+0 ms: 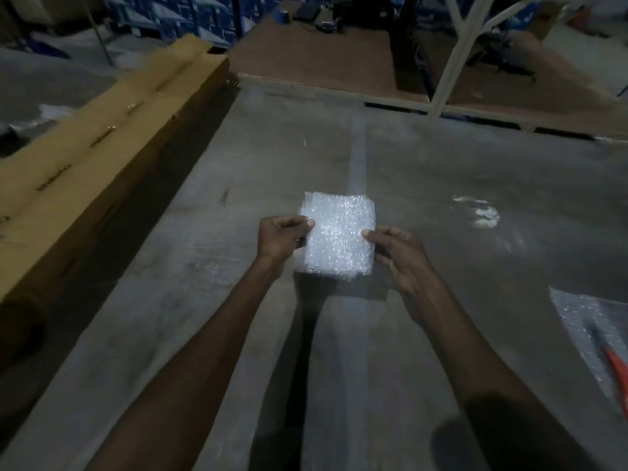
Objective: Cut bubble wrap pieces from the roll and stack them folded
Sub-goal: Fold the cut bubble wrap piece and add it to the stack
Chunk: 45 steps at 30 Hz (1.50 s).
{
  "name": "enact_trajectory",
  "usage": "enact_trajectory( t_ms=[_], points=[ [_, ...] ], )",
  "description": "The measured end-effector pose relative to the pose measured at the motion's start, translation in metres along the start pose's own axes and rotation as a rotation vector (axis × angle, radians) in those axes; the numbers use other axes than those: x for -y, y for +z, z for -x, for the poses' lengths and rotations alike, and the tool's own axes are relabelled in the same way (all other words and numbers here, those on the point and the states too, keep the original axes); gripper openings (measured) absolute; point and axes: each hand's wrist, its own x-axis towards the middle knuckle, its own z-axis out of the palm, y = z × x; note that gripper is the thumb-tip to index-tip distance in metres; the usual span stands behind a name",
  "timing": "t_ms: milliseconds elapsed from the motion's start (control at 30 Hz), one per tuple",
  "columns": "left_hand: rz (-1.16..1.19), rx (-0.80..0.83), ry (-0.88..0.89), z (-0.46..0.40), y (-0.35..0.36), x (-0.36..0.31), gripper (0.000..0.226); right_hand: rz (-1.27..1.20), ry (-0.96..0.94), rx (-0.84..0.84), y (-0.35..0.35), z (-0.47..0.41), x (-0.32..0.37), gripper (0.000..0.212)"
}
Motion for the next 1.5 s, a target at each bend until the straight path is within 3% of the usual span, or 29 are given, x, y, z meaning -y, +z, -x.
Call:
enact_trajectory(
  t_ms=[333, 500, 667, 833, 967, 1067, 1133, 1200, 1367, 1500],
  points=[
    [-0.151, -0.066, -0.015, -0.080, -0.012, 0.014, 0.007, 0.062, -0.017, -0.212, 0.039, -0.053, -0.004, 0.015],
    [-0.424, -0.110, 0.086, -0.082, -0.013, 0.030, 0.011, 0.197, -0.058, -0.329, 0.043, -0.052, -0.017, 0.015],
    [-0.434, -0.077, 0.096, -0.075, -0.012, 0.034, 0.013, 0.299, -0.069, -0.395, 0.040, -0.050, -0.026, 0.013],
    [-0.539, -0.030, 0.213, -0.060, -0.010, 0.035, 0.026, 0.778, -0.246, -0.446, 0.042, -0.042, -0.024, 0.012],
    [-0.824, 0.040, 0.480, -0.057, -0.009, 0.046, 0.068, 1.082, -0.604, -0.233, 0.047, -0.038, -0.037, 0.046],
    [-1.032, 0.123, 0.714, -0.063, -0.009, 0.054, 0.068, 1.190, -0.655, -0.084, 0.047, -0.048, -0.048, 0.052],
    [-1.184, 0.211, 0.681, -0.063, -0.006, 0.054, 0.062, 1.192, -0.620, -0.016, 0.049, -0.049, -0.050, 0.044],
    [-1.269, 0.277, 0.624, -0.063, -0.008, 0.059, 0.054, 1.218, -0.557, 0.046, 0.048, -0.049, -0.054, 0.050],
    [-1.250, 0.334, 0.457, -0.068, -0.022, 0.074, 0.051, 1.319, -0.491, 0.083, 0.037, -0.053, -0.075, 0.060],
    [-1.177, 0.331, 0.468, -0.067, -0.024, 0.078, 0.062, 1.187, -0.417, 0.057, 0.037, -0.052, -0.083, 0.066]
  ],
)
